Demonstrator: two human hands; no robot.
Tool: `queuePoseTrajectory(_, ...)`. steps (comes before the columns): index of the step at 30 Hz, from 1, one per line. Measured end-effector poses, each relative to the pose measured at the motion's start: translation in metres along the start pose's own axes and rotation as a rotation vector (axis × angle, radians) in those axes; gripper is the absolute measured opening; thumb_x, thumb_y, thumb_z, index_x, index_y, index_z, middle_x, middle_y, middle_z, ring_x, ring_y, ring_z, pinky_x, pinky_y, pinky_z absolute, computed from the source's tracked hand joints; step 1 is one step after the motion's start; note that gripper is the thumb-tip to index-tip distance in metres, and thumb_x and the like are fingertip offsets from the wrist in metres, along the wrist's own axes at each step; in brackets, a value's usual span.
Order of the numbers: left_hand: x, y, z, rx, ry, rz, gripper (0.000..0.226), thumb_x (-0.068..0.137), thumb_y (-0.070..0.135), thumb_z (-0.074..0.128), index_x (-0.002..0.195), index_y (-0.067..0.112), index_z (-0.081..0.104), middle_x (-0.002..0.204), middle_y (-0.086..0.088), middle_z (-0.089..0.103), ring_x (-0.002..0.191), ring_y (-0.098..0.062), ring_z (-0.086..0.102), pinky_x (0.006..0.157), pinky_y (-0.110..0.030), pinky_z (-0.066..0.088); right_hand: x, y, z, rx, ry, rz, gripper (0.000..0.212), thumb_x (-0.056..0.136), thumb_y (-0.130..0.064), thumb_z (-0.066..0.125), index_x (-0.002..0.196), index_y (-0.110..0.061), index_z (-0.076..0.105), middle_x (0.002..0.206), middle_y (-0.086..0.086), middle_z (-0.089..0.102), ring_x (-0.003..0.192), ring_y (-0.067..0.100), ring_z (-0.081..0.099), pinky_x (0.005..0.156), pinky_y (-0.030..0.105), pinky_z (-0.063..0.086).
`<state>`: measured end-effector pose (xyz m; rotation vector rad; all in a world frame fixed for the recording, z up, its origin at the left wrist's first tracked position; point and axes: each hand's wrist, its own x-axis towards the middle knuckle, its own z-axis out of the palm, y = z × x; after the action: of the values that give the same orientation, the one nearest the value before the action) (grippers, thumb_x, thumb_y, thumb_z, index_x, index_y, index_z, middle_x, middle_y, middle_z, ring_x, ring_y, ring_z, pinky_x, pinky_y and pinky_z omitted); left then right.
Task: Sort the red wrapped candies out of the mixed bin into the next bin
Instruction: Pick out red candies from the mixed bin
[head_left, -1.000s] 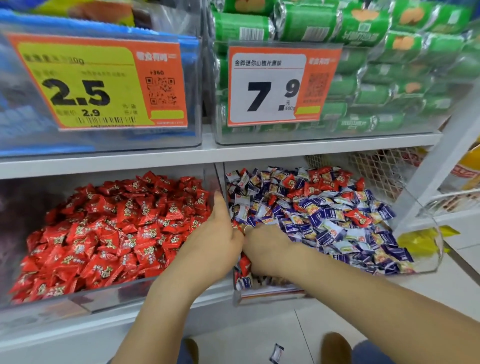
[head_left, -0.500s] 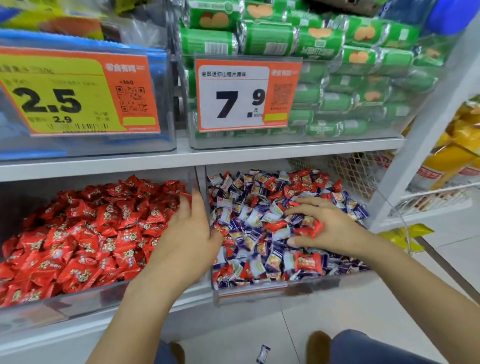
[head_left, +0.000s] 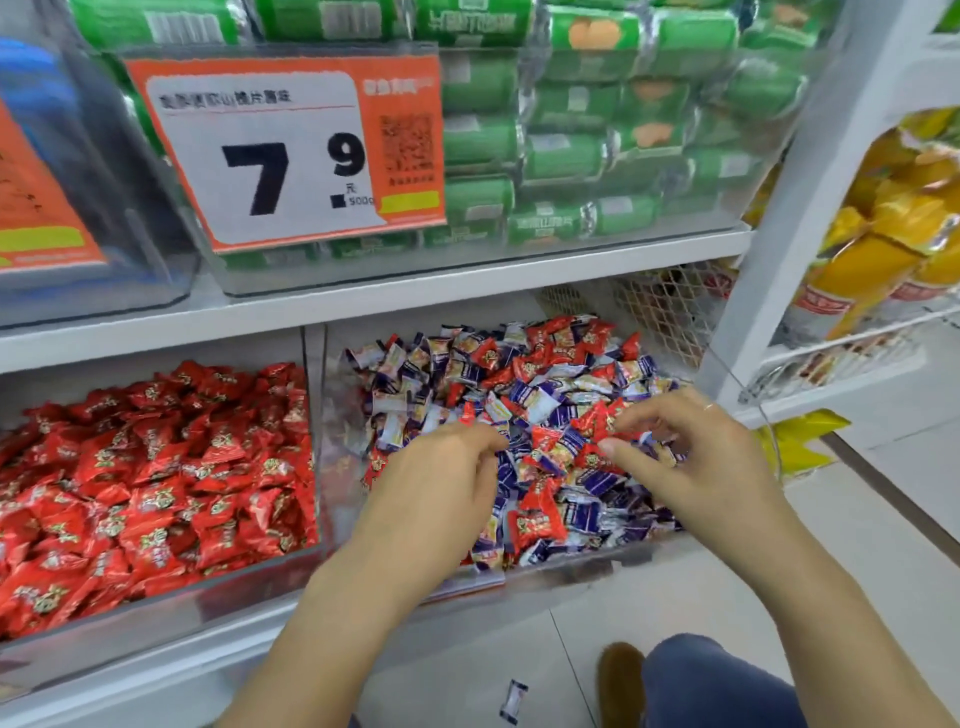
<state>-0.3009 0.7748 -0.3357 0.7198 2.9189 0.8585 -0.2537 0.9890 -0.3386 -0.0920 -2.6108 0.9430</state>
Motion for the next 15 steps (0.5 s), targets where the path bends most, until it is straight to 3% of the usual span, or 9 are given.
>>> queuePoseTrajectory(3,0.005,0.012,0.016,-0.021,-0.027,-0.023,0.027,0.091,0.047,0.05,0.108,0.03,0.062,0.098,0.011,0.064,0.083,-0.01,0.059,0.076,-0.03,0.05,-0.003,-0.005,0.0,-0.045,-0.14,0.036,0.047,0.056,-0.074,0.057,0.085,-0.037,0.064,0.079,-0.014,0.057,0.07,0.002,0.052,0.06,0.018,0.041)
queuePoseTrajectory(5,0.008,0.019,0.027,0.013,-0.053,-0.034,0.034,0.088,0.054,0.051,0.111,0.03,0.058,0.098,0.011,0.063,0.085,-0.011,0.059,0.076,-0.033,0.05,-0.006,-0.004,0.007,-0.185,-0.252,0.012,0.054,0.058,-0.079,0.054,0.096,-0.041,0.062,0.084,-0.019,0.056,0.069,-0.005,0.049,0.06,0.017,0.039)
queuePoseTrajectory(9,0.011,0.023,0.038,0.025,-0.109,-0.064,0.043,0.088,0.041,0.059,0.126,0.029,0.043,0.1,0.009,0.064,0.092,-0.014,0.06,0.078,-0.034,0.049,-0.009,0.002,0.014,-0.184,-0.261,-0.033,0.055,0.065,-0.082,0.045,0.101,-0.044,0.062,0.085,-0.022,0.057,0.073,-0.006,0.051,0.061,0.015,0.039)
queuePoseTrajectory(12,0.015,0.019,0.029,-0.048,-0.078,-0.084,0.039,0.087,0.031,0.058,0.123,0.031,0.043,0.093,0.012,0.061,0.08,-0.011,0.057,0.071,-0.032,0.045,-0.005,0.009,0.005,-0.068,-0.079,-0.004,0.04,0.077,-0.072,0.049,0.095,-0.04,0.066,0.082,-0.017,0.061,0.074,0.0,0.053,0.062,0.016,0.041)
queuePoseTrajectory(15,0.018,0.011,0.018,-0.064,-0.028,-0.122,0.021,0.087,0.02,0.054,0.106,0.028,0.051,0.095,0.006,0.05,0.076,-0.01,0.049,0.068,-0.028,0.037,-0.001,0.013,0.007,-0.174,-0.077,-0.018,0.029,0.085,-0.046,0.062,0.112,-0.036,0.065,0.099,-0.014,0.064,0.091,0.005,0.056,0.072,0.019,0.043)
